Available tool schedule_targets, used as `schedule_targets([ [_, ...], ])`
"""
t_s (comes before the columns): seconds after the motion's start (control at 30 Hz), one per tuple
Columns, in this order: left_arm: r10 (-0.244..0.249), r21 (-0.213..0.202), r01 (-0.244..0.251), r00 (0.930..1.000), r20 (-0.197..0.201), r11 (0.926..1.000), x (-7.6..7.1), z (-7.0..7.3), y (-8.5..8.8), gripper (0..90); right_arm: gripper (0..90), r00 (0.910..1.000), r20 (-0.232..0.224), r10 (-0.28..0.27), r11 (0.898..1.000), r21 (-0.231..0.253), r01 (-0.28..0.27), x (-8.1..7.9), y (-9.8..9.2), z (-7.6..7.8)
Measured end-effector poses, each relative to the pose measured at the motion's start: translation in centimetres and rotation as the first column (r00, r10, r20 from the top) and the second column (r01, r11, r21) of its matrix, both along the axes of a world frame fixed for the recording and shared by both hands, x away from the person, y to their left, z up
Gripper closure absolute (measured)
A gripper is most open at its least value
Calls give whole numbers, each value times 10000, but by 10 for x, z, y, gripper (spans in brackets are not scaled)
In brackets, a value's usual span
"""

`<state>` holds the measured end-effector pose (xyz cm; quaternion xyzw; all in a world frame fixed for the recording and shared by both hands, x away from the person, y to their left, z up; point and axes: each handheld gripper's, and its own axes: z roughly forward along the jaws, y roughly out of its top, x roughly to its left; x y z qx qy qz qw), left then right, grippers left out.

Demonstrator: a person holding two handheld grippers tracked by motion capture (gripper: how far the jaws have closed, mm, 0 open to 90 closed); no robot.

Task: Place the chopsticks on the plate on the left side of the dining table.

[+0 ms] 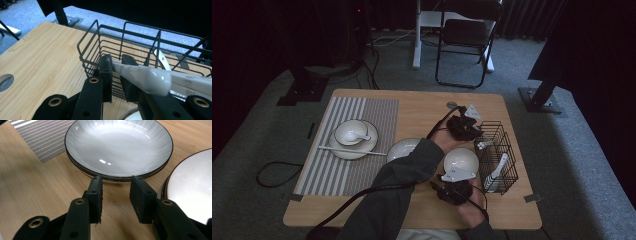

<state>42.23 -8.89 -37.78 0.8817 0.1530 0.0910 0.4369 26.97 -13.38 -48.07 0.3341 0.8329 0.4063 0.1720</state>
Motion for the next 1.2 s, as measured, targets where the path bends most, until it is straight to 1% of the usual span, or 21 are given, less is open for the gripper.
schedule_targets([
  [0.23, 231, -16, -231, 9997, 103, 9997, 1, 1, 0, 822, 624, 10000, -29, 3, 10000, 35, -3, 0, 0, 0],
  [0.3, 329, 42, -330, 9993, 173, 9994, 2, 1, 1, 831, 624, 10000, -52, 14, 10000, 26, -13, 0, 1, -1],
  [0.5, 439, -60, -438, 9988, 218, 9990, 3, 2, 1, 839, 624, 10000, -46, 30, 10000, 36, -30, 0, 1, -1],
  [0.67, 410, -280, -404, 9990, 188, 9988, 2, 6, 4, 840, 624, 10000, -44, -10, 10000, 72, 10, 0, 0, -1],
  [0.9, 254, -359, -241, 9990, 378, 9991, -2, 16, 10, 841, 624, 10000, -4, 20, 10000, 60, -20, 1, 1, -1],
  [1.03, 214, -564, -195, 9992, 347, 9982, -3, 21, 15, 842, 624, 10000, -14, 45, 10000, 46, -45, 1, 2, -1],
  [1.2, 156, -746, -120, 9987, 486, 9971, -6, 30, 22, 842, 624, 10000, -10, 43, 10000, 49, -43, 1, 2, -1],
])
